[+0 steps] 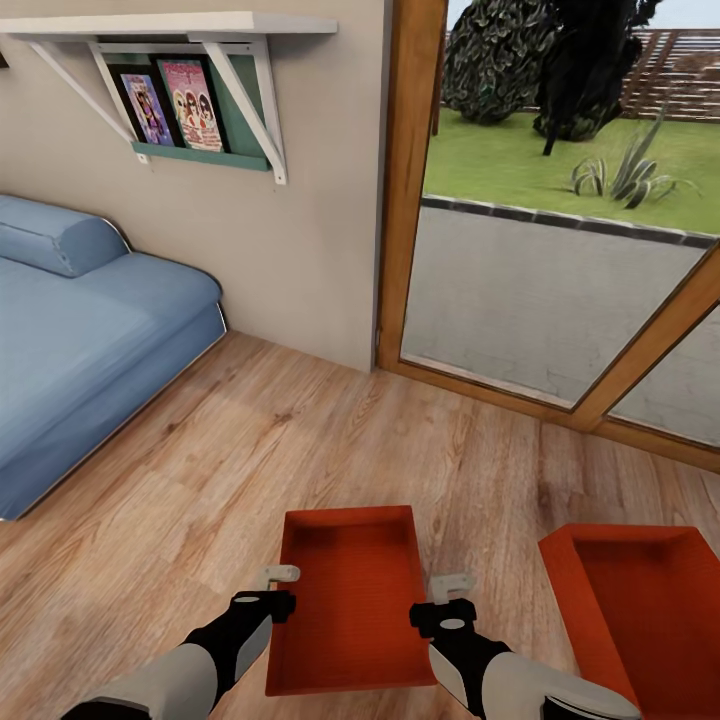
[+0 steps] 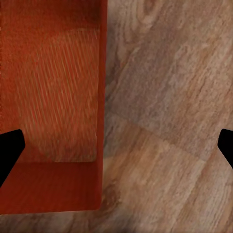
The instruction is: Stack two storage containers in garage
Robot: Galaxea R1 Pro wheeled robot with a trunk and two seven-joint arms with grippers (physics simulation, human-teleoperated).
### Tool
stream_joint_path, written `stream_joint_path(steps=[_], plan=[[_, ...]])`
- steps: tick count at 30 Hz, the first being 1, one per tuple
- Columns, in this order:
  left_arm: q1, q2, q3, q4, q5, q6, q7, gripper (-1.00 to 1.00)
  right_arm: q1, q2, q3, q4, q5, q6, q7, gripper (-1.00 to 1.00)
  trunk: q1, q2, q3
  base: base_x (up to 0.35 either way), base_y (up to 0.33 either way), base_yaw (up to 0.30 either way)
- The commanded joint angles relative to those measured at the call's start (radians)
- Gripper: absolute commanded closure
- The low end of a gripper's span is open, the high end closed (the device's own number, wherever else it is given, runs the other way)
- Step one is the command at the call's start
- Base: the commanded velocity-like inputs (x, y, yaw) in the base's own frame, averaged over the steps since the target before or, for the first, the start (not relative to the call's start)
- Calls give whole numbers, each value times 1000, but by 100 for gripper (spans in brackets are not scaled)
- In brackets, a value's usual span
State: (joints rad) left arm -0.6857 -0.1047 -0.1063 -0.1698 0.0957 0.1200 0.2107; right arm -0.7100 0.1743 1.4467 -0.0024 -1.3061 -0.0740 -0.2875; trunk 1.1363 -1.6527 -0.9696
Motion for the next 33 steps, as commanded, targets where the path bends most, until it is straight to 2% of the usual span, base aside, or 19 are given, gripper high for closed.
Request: stream_joint_path(steps=[1, 4, 33], plan=[[0, 0, -9, -2, 10, 6, 5, -100, 0, 0, 8, 0, -10, -3, -3, -100, 0, 0, -1, 0, 0, 0], [0, 0, -8, -2, 10, 6, 6, -100, 0, 0, 8, -1, -10, -3, -2, -100, 0, 0, -1, 0, 0, 0], [0, 3, -7, -2, 10, 6, 6, -100, 0, 0, 12, -10, -10, -3, 1, -100, 111, -203, -91, 0, 0, 0]])
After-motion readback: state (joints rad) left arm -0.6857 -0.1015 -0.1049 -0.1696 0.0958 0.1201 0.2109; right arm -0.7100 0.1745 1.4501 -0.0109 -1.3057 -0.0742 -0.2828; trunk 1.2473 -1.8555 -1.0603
